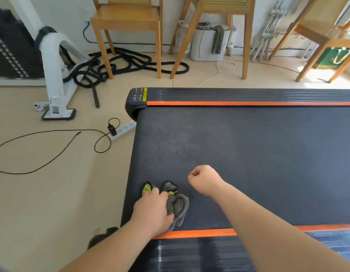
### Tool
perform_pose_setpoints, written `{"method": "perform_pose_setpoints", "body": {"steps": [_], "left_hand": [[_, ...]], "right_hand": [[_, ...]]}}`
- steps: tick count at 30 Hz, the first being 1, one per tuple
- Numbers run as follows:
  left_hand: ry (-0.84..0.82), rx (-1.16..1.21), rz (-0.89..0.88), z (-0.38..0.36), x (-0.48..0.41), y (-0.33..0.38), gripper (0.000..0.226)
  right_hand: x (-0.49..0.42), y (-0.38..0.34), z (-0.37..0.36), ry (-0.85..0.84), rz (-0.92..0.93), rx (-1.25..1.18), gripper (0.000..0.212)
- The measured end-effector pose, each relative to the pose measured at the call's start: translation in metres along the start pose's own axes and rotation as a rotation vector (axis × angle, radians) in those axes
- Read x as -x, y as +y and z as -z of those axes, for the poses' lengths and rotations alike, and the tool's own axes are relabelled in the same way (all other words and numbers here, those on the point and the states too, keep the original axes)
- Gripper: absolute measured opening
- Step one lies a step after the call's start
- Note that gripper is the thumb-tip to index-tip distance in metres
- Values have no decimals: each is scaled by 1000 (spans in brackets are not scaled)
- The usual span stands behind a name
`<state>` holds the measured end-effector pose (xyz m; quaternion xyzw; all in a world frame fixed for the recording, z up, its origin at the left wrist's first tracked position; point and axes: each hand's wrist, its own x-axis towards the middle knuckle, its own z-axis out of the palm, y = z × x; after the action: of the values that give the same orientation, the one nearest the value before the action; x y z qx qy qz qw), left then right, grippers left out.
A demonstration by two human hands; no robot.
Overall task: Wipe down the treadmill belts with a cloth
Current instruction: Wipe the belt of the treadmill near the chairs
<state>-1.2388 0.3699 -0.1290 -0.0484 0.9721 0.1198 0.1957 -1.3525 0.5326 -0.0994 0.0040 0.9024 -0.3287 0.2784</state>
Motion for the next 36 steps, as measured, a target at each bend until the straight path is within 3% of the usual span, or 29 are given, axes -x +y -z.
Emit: {"method": "perform_pose_setpoints", "body": {"steps": [8,12,16,21,27,29,33,36], "left_hand": [[96,75,-10,-19,10,-1,42],[109,90,-126,-20,-10,-19,41],[166,89,-220,9,-75,-44,46],[235,119,-213,57,-193,-62,39],[302,158,-144,72,-262,-60,43],[286,135,-231,66,-251,-54,42],[70,24,-733,58,-213,-70,43],[73,3,-722,73,-249,-86,39]], "right_hand": [[6,-1,2,29,79,118,20],[-10,-18,5,96,127,42,20],[-43,-41,30,200,66,-69,14],[-114,-49,33,237,34,25,17],[-142,-49,20,294,-6,24,36],[-139,-47,11,332,-11,18,33],[-127,-40,-8,432,-38,6,25],[-115,-39,-19,491,-59,60,25]]}}
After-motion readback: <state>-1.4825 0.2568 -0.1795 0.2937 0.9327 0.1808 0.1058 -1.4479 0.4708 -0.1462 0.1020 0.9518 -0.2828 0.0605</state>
